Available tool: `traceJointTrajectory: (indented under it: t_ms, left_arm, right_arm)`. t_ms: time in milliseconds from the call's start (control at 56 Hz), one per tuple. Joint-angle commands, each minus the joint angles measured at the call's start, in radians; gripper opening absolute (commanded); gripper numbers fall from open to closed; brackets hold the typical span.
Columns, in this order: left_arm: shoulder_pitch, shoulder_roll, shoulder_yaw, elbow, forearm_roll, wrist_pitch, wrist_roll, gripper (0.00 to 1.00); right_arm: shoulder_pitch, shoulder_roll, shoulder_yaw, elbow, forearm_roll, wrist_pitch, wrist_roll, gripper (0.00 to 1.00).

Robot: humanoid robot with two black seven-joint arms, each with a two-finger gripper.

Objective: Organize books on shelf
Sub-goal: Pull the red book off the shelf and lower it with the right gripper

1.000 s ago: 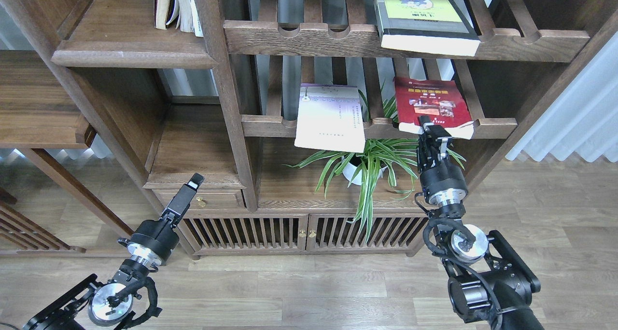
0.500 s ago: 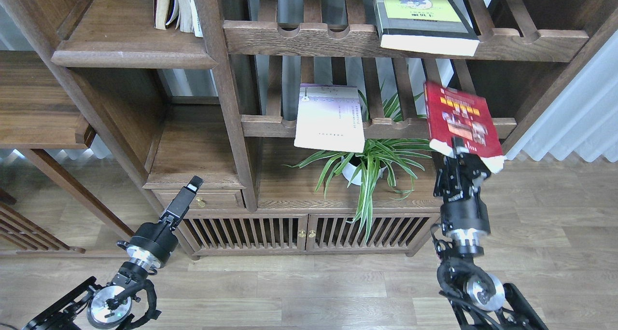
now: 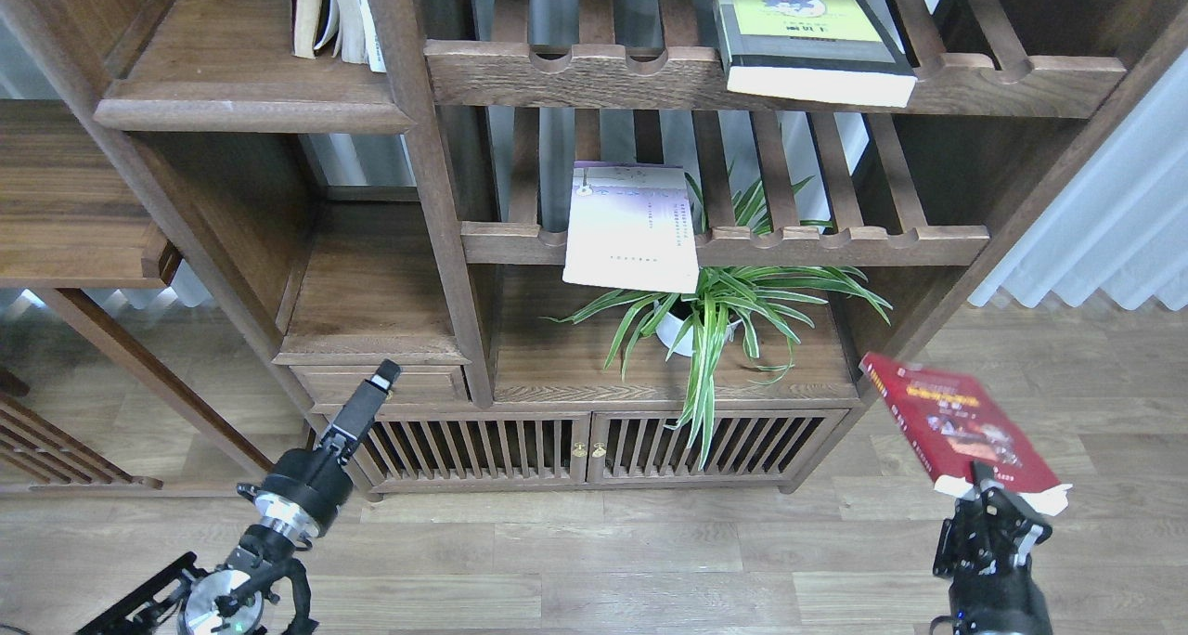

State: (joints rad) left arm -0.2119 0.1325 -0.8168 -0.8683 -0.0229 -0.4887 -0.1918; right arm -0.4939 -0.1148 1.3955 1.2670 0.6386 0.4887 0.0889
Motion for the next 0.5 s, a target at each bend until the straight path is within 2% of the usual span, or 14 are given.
traceJointTrajectory:
  t_ms: [0,196,214,339,482]
  left_arm:
    - [0.008,-0.004,0.028,0.0,0.001,0.0,0.006,1.0]
    - [0.008,0.01,0.059,-0.02,0.0,0.0,0.008,1.0]
    - [0.002,0.012,0.061,-0.035,-0.002,0.0,0.011,1.0]
    - [0.009,0.053,0.082,-0.135,-0.038,0.0,0.009,1.0]
    - [-0.026,0.174,0.303,-0.268,-0.327,0.0,0.009,1.0]
  right_arm:
    - [0.011,-0.006,-0.101,-0.006,-0.014,0.0,-0.006,0.01]
    - [0.089,-0.037,-0.268,-0.055,-0.135,0.0,-0.029,0.01]
    - [0.128,-0.036,-0.317,-0.093,-0.176,0.0,-0.029,0.01]
    - [0.176,-0.028,-0.371,-0.113,-0.189,0.0,-0.029,0.01]
    - [0.216,-0.019,-0.438,-0.112,-0.188,0.0,-0.029,0.01]
